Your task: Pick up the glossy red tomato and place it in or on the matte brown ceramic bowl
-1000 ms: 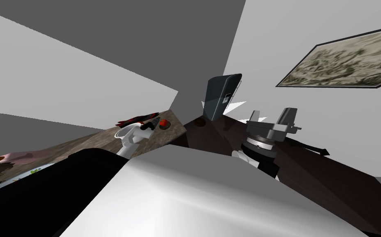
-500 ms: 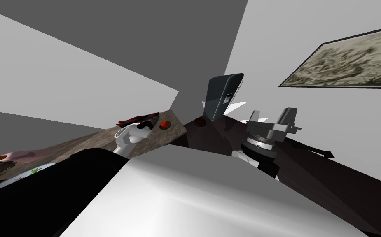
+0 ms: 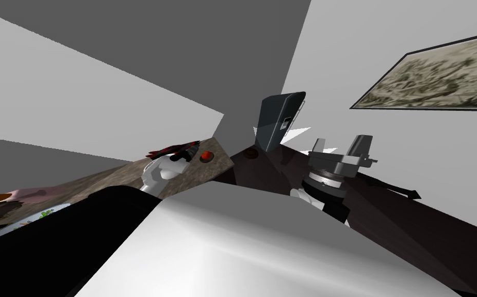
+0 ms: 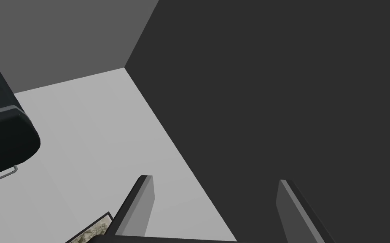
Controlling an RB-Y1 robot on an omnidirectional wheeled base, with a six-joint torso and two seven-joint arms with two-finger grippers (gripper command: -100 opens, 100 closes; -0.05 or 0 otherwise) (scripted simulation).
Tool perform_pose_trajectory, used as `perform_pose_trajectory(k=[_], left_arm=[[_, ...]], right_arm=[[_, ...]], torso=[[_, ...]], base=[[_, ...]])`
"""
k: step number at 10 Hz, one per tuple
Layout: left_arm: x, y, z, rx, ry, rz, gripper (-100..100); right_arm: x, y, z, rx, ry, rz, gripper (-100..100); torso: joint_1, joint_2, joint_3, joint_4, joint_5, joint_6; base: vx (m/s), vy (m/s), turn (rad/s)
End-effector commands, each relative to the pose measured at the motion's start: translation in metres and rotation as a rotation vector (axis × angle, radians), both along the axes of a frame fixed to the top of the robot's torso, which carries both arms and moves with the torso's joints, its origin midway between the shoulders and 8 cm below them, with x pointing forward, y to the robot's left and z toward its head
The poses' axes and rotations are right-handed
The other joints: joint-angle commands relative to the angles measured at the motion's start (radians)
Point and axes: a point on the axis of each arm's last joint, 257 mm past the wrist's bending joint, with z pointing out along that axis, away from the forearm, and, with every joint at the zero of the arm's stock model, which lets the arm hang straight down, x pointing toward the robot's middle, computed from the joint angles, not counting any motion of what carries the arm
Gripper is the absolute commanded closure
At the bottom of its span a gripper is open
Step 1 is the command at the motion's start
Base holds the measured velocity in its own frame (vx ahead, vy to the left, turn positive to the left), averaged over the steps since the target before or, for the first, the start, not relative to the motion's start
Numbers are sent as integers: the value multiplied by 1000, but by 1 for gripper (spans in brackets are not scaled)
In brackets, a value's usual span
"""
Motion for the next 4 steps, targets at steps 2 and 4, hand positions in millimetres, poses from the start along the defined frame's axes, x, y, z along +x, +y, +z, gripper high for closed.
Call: perform_pose_trajectory(k=[2, 4], left_arm=[[0, 0, 0, 0, 0, 0, 0], [0, 0, 0, 0, 0, 0, 0]], right_arm=[[0, 0, 0, 0, 0, 0, 0], [0, 0, 0, 0, 0, 0, 0]], torso=[[0, 0, 0, 0, 0, 0], [0, 0, 0, 0, 0, 0]], base=[[0, 0, 0], [0, 0, 0]])
